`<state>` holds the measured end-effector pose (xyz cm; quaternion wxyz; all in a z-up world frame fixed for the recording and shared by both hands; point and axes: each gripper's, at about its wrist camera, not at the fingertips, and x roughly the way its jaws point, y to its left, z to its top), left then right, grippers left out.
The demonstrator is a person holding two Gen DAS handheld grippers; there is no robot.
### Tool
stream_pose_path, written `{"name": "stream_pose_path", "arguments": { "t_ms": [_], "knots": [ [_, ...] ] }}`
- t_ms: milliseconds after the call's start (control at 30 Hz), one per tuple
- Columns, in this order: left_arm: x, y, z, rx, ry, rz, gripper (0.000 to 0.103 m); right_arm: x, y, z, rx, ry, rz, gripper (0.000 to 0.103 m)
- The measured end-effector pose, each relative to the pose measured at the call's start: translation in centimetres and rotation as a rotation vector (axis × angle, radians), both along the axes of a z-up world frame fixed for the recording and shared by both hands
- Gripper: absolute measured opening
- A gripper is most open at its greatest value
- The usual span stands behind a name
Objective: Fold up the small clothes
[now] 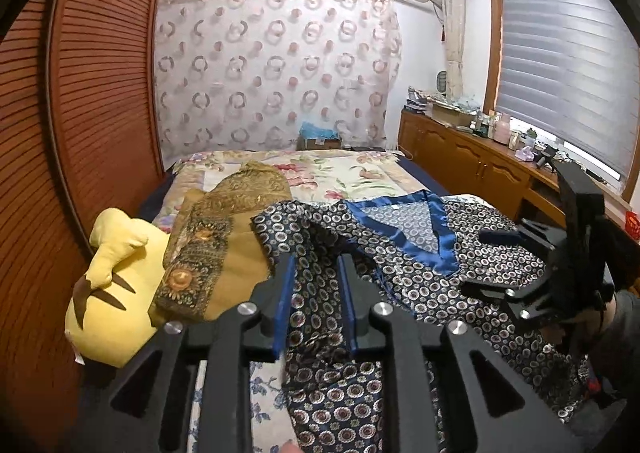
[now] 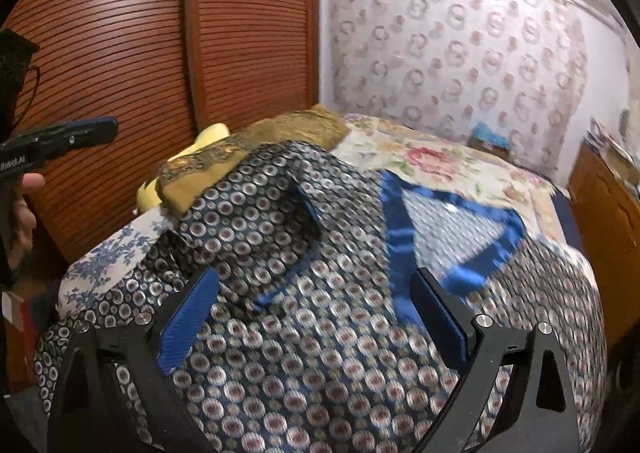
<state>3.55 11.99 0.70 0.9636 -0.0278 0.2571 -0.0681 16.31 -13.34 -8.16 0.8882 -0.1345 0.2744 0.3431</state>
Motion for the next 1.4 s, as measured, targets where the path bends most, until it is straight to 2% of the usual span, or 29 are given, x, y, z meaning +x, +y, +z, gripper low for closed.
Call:
{"name": "stream_pose_path", "arguments": {
  "t_ms": [233, 400, 533, 600, 633, 733, 900, 1133, 1400],
  "knots": [
    [0.4, 0.1, -1.5, 0.004, 0.027, 0.009, 0.022, 5.0, 4.8, -1.8, -0.069, 0.065, 0.069, 0.084],
    [0.6, 0.0, -2.6, 0.005, 0.047, 0.011, 0.022, 9.3, 7.6, -3.9, -0.13, 0.109, 0.055, 0.076],
    [0.9, -0.2, -3.4, 0.005, 0.063, 0.007, 0.023, 12.7, 9.0, -5.3, -0.185, 0.121, -0.002, 0.076],
    [1.1, -0.3, -3.7, 0.006, 0.069, 0.003, 0.023, 14.4, 8.5, -5.4, -0.203, 0.104, -0.068, 0.076],
    [1.2, -0.4, -3.9, 0.007, 0.073, 0.001, 0.023, 15.4, 8.0, -5.4, -0.201, 0.106, -0.116, 0.076],
    [1.5, -0.8, -4.4, 0.01, 0.083, -0.008, 0.023, 16.6, 6.3, -5.0, -0.169, 0.125, -0.169, 0.076],
    [2.1, -1.5, -4.9, 0.017, 0.098, -0.023, 0.023, 15.4, 3.4, -3.9, -0.111, 0.134, -0.151, 0.076],
    [2.6, -3.5, -5.3, 0.031, 0.109, -0.046, 0.023, 10.0, -2.7, -0.8, -0.029, 0.094, -0.116, 0.076],
    [4.0, -6.5, -6.1, 0.038, 0.134, -0.096, 0.024, 5.2, -11.8, 0.4, -0.001, 0.059, -0.211, 0.076]
  ]
}}
